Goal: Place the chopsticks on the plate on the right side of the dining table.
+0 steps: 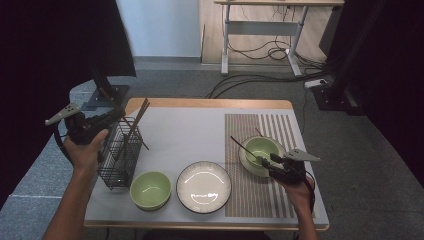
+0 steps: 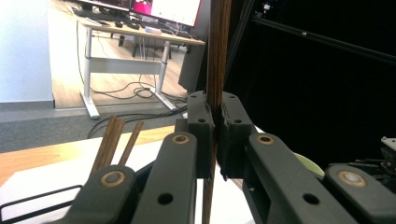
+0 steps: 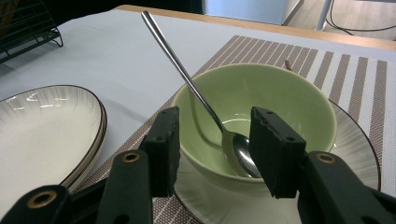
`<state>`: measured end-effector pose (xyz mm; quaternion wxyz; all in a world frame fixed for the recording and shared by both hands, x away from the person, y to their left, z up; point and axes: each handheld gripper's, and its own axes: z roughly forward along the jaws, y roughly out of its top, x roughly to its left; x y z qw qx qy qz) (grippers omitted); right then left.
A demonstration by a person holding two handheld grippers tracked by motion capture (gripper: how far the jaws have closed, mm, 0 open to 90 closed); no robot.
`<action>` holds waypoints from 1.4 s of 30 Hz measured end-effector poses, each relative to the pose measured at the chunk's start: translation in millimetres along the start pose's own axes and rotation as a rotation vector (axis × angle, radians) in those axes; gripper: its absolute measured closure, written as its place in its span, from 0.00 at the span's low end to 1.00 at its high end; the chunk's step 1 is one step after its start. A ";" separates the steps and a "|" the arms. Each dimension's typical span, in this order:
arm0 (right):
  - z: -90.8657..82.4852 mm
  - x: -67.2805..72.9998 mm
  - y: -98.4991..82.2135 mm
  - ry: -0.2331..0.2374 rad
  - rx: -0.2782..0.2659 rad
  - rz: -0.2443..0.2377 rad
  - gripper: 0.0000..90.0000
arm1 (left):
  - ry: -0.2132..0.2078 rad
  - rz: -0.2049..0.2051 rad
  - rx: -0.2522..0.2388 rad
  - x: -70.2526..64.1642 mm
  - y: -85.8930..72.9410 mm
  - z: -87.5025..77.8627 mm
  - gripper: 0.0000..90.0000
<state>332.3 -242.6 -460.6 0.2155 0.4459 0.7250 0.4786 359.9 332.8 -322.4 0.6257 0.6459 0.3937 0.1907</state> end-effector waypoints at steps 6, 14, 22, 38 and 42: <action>0.1 0.7 0.4 0.003 0.001 -0.003 0.60 | -0.005 0.001 0.011 -1.5 -2.0 3.1 0.94; 1.4 5.7 2.3 0.008 0.000 -0.016 0.60 | -0.022 0.000 0.030 -6.0 -7.1 12.1 0.94; 3.7 12.2 4.3 0.021 0.000 -0.030 0.60 | -0.042 0.004 0.049 -11.9 -11.6 21.7 0.94; 12.5 29.3 9.4 0.053 0.012 -0.073 0.60 | -0.069 0.000 0.063 -20.0 -17.2 34.3 0.94; 15.9 32.6 9.2 0.059 0.021 -0.081 0.59 | -0.074 0.002 0.073 -22.3 -19.1 37.6 0.94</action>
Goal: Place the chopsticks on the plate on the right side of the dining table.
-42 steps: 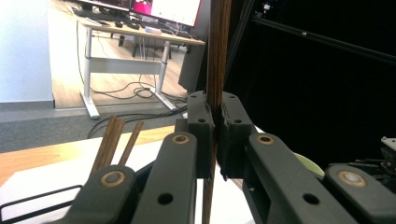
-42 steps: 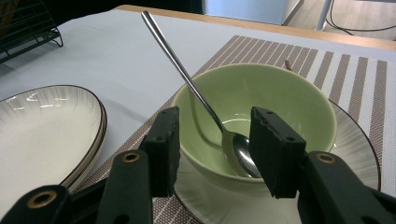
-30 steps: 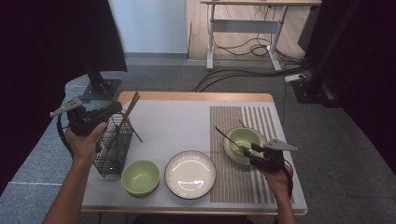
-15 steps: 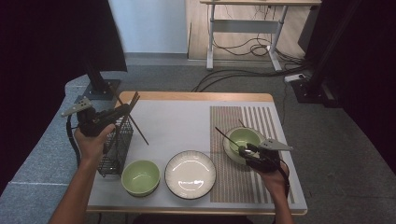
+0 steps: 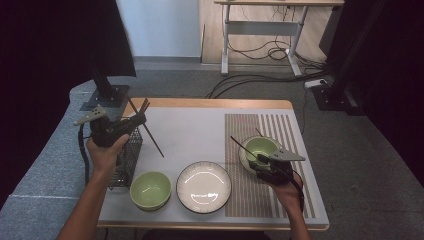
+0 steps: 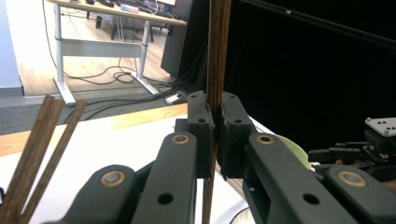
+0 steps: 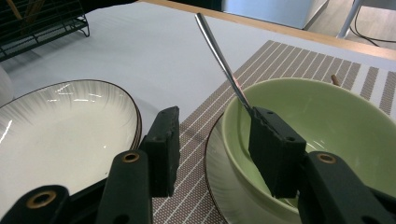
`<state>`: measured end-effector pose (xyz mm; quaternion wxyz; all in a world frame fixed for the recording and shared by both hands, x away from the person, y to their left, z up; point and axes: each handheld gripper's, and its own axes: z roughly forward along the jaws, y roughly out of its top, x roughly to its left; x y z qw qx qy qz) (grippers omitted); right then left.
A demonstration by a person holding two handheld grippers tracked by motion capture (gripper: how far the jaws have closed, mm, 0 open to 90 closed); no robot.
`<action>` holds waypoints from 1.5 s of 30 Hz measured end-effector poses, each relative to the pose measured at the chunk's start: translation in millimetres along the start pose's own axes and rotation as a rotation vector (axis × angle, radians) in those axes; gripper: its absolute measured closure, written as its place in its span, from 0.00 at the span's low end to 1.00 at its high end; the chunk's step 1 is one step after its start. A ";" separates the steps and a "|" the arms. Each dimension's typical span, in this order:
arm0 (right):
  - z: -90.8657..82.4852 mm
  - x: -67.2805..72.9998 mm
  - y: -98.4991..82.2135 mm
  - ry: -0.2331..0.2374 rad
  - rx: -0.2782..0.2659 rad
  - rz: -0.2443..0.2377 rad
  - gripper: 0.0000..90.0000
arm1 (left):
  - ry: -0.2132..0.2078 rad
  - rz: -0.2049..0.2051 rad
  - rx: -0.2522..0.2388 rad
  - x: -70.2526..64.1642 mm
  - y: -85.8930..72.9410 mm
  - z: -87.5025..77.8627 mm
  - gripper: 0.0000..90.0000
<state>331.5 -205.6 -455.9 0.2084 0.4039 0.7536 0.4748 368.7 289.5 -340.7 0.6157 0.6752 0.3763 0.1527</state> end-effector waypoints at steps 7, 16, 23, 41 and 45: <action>3.2 5.4 2.2 0.032 0.000 0.000 0.59 | -0.009 0.000 0.009 -3.6 -1.6 5.8 0.94; 9.1 11.0 7.7 0.080 -0.005 0.012 0.59 | -0.012 0.002 0.012 -8.2 -2.0 8.0 0.94; 15.3 19.3 12.5 0.100 -0.001 -0.004 0.59 | -0.020 0.007 0.017 -16.0 -3.3 13.3 0.94; 28.3 32.0 19.5 0.138 0.007 -0.026 0.59 | -0.044 0.005 0.026 -23.9 -3.7 25.9 0.94; 29.0 33.8 21.2 0.142 0.006 -0.028 0.59 | -0.050 0.015 0.029 -26.1 -3.9 26.4 0.94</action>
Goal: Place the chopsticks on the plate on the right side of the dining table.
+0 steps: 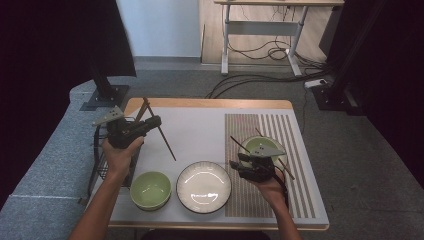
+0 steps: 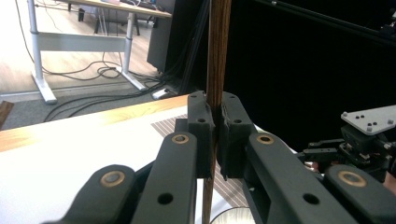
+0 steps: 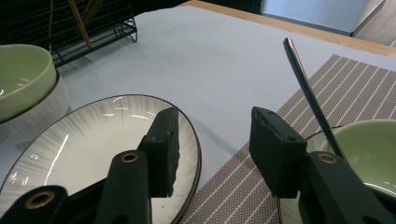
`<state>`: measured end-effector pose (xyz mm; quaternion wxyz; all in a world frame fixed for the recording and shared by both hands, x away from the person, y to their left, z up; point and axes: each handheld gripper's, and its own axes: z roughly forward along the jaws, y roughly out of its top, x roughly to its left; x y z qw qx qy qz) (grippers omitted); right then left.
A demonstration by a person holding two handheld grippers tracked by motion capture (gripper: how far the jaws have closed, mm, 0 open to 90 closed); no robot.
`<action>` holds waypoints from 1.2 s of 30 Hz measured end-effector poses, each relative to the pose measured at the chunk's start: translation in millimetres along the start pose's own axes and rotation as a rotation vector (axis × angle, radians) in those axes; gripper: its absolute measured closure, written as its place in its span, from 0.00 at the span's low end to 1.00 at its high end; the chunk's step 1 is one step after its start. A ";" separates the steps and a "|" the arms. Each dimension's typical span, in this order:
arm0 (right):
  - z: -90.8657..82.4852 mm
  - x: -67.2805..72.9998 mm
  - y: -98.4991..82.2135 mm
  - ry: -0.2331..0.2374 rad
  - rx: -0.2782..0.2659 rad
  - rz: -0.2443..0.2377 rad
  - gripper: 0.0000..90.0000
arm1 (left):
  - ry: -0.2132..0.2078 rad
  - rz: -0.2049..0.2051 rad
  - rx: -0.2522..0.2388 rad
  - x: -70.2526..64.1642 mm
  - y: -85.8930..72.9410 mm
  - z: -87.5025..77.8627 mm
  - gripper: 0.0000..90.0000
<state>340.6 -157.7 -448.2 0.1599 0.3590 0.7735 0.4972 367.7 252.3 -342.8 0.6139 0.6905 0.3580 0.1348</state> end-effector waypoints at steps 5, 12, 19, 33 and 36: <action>2.2 4.1 5.8 0.021 -0.013 0.000 0.59 | -0.004 -0.003 -0.002 -0.7 0.4 0.4 0.94; 7.7 7.7 9.1 0.029 -0.009 -0.013 0.59 | -0.012 -0.003 0.007 -2.0 -0.6 7.3 0.94; 10.7 9.6 10.1 0.031 -0.002 -0.020 0.59 | -0.015 -0.001 0.027 -2.5 -2.4 12.9 0.94; 19.3 14.7 16.4 0.049 0.005 -0.023 0.59 | -0.016 0.001 0.036 -4.0 -3.8 15.4 0.94; 20.9 15.5 17.6 0.055 0.002 -0.023 0.59 | -0.017 0.004 0.038 -4.3 -3.5 14.1 0.94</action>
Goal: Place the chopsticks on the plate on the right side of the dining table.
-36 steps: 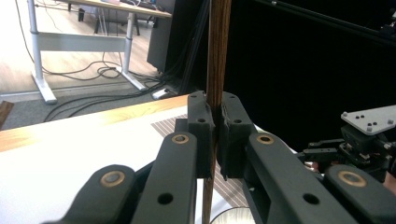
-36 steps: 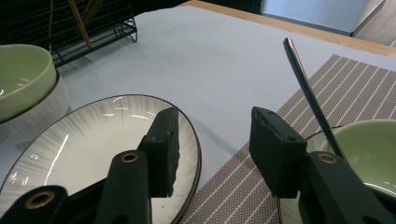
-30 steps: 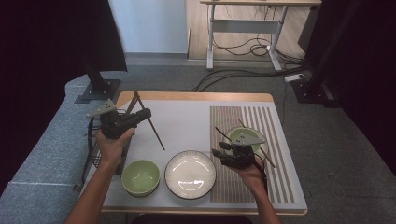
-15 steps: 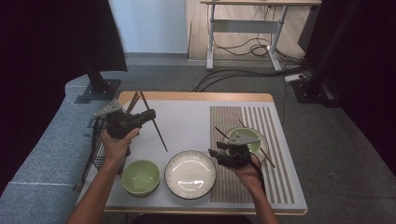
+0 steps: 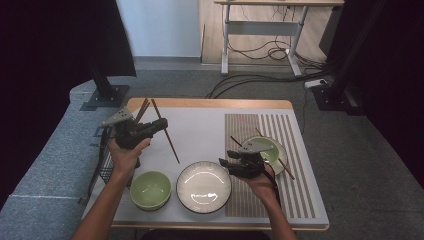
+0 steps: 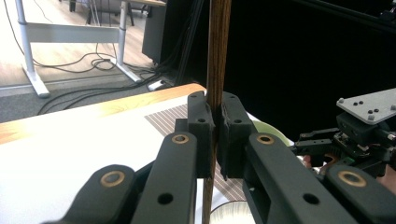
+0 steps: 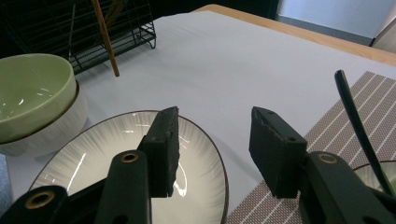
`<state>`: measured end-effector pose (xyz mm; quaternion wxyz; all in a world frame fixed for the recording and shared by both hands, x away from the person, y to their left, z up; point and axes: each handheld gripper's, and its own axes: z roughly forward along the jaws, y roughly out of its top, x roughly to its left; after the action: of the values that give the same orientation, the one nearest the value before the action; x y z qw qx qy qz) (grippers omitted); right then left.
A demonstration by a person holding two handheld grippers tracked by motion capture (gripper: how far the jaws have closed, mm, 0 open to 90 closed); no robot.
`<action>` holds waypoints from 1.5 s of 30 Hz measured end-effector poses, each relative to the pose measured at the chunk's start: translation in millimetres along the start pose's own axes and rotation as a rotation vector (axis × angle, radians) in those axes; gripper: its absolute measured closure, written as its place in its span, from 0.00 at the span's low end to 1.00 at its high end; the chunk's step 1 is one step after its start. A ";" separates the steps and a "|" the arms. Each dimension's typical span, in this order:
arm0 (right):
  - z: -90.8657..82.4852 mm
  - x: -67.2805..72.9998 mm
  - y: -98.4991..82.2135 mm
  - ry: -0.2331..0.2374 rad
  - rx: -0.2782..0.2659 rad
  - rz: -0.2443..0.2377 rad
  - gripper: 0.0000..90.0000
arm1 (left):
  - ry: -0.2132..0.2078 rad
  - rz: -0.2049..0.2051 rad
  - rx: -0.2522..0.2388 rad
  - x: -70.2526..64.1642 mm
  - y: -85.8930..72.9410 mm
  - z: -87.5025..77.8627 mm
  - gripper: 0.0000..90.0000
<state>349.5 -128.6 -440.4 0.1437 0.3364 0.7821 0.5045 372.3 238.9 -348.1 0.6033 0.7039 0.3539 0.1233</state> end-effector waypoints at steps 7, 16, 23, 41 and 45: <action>1.4 2.5 3.3 0.003 -0.001 0.001 0.59 | -0.001 -0.003 0.002 -0.6 0.0 0.4 0.94; 6.6 9.8 13.6 0.019 -0.002 -0.028 0.59 | -0.021 -0.016 0.001 -4.2 0.3 6.9 0.94; 11.4 11.3 19.0 0.033 -0.006 -0.021 0.59 | -0.029 -0.014 0.006 -5.4 -1.2 9.1 0.94; 21.9 25.6 35.0 0.078 -0.025 -0.040 0.60 | -0.042 -0.002 0.009 -12.0 -0.6 14.1 0.94; 23.7 29.5 39.7 0.082 -0.026 -0.056 0.60 | -0.049 0.002 0.009 -15.2 -0.1 17.0 0.94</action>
<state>356.4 -81.8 -412.5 0.1301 0.2915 0.7899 0.5236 371.6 216.1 -348.4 0.6084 0.7098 0.3390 0.1051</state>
